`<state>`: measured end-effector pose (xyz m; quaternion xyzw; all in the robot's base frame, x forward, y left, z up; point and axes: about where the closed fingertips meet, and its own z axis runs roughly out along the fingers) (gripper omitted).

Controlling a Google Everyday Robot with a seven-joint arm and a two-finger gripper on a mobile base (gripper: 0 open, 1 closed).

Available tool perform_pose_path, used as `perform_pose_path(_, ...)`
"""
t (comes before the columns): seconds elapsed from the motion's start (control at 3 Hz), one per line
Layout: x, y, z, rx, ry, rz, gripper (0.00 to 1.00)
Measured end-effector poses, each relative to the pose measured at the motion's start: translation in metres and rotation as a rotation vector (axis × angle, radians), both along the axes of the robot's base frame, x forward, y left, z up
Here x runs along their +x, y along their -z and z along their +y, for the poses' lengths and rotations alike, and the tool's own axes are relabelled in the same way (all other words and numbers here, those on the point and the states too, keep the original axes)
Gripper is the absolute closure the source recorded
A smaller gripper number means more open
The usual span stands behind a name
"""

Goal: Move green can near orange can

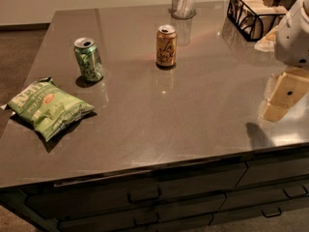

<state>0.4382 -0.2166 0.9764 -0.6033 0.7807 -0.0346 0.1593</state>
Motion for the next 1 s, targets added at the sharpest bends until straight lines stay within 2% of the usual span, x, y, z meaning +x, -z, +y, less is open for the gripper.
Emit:
perform_pose_path(0.33,0.0,0.0,0.0,0.0,0.0,0.0,0.0)
perform_pose_path(0.67,0.015,0.0,0.009,0.036,0.023,0.039,0.0)
perform_pose_path(1.0,0.052,0.004,0.041,0.164,0.052,0.06,0.0)
